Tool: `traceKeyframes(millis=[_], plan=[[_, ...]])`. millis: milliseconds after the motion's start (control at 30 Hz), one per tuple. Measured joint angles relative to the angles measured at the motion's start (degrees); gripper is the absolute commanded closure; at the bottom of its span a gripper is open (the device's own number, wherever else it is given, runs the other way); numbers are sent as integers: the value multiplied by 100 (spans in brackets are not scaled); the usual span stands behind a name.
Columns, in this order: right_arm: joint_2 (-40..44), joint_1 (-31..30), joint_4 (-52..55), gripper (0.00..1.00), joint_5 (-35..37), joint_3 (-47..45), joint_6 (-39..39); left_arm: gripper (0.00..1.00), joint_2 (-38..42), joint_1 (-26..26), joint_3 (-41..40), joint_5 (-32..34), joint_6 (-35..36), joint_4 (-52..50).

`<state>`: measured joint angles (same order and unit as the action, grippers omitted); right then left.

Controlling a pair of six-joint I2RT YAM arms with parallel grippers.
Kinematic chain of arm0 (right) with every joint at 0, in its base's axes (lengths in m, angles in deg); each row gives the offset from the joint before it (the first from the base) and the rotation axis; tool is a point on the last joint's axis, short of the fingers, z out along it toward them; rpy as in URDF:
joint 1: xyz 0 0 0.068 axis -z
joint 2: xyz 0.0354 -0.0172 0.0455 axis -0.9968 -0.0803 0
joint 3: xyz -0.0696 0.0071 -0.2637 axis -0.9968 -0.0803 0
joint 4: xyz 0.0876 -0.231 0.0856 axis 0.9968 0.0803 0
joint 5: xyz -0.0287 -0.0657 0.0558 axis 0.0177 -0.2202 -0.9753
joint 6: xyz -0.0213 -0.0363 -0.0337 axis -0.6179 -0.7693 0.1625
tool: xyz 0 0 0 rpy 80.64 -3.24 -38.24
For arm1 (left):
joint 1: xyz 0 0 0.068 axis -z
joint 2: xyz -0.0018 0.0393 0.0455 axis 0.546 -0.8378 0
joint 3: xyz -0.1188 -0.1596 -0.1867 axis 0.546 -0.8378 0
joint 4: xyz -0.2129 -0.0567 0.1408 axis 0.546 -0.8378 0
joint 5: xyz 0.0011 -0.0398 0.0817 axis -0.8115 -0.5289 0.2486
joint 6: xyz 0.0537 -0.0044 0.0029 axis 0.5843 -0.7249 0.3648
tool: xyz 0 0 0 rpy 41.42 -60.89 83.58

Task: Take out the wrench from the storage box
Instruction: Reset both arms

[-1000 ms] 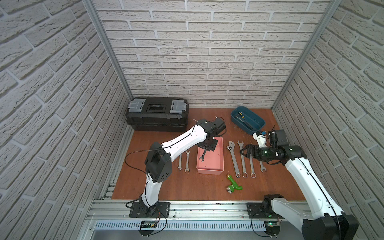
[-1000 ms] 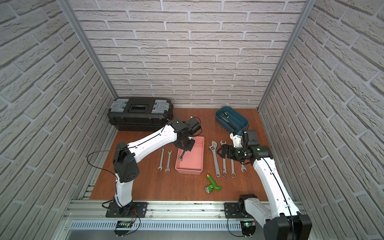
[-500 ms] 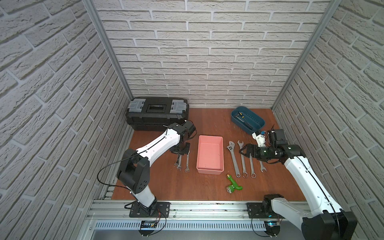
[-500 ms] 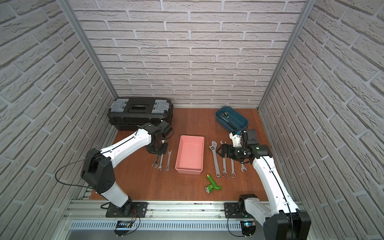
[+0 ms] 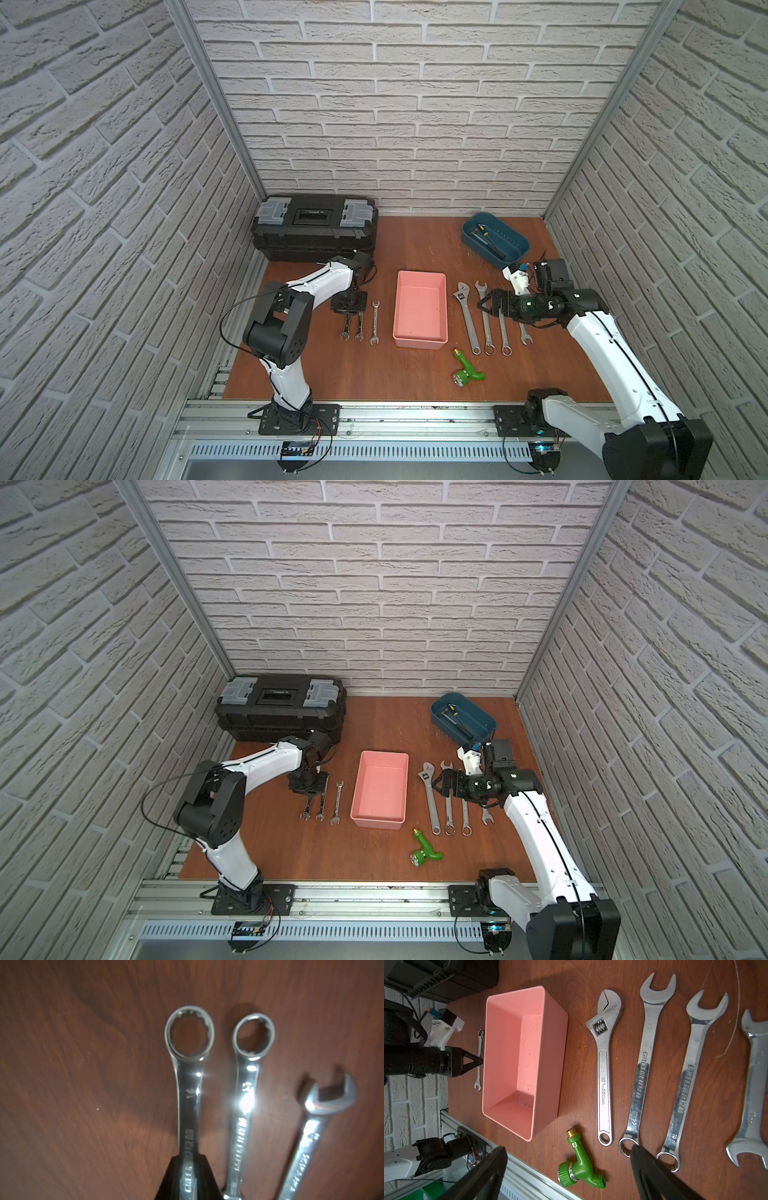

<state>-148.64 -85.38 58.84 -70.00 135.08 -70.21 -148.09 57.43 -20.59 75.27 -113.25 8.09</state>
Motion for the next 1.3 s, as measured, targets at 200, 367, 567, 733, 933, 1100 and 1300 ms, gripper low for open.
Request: traceKeyframes(millis=[200, 367, 567, 733, 933, 1100, 1300], plan=[[-83, 0, -2, 3, 2, 0, -22, 80, -190, -131, 0, -63, 94, 216], [-122, 2, -2, 3, 4, 0, -24, 64, -188, -195, 7, -94, 138, 192], [-166, 44, -11, 1, 68, 22, -87, 48, -15, -234, 83, -129, 140, 15], [-76, 376, -315, 1, 509, -2, -111, 27, 931, -507, -15, -125, 437, 282], [505, 774, -1838, 1, 1373, -824, -63, 2, 2367, -1523, -1200, -125, 1008, 1906], [804, 778, -3926, 1, 2385, -2356, -116, 2, 2747, -2020, -2559, 9, 1290, 3606], [210, 782, -5845, 1, 2898, -3158, -483, 2, 2761, -2055, -3121, 210, 1751, 5064]])
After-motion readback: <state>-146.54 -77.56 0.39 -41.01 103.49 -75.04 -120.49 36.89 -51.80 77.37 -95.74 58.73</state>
